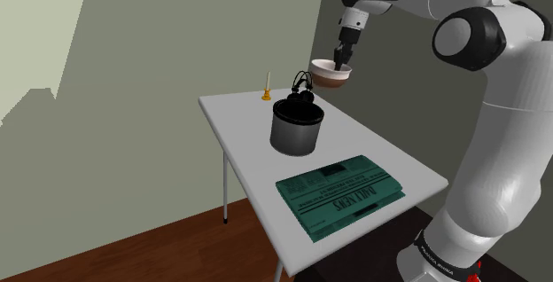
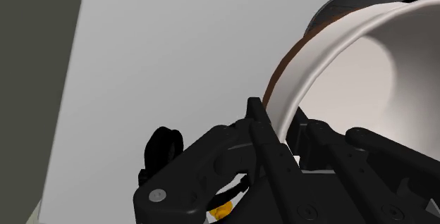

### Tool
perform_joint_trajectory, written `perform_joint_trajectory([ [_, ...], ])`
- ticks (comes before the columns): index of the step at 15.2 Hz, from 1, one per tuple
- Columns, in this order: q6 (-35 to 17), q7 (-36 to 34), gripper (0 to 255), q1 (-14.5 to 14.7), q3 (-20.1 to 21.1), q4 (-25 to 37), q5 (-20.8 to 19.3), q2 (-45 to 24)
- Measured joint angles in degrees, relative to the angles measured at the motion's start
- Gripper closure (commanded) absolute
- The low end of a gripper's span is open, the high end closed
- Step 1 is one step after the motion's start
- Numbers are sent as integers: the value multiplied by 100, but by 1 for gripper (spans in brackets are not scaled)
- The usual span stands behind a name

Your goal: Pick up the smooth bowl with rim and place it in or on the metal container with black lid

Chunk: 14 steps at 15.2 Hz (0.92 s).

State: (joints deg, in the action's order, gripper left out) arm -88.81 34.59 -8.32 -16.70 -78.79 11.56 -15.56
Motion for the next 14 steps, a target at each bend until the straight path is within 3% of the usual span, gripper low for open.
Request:
perform_joint_trajectory([
  [3,183,-91,255,36,19,164,-8,30],
  [14,-226,-1453,255,946,570,-1180,-273,1206],
])
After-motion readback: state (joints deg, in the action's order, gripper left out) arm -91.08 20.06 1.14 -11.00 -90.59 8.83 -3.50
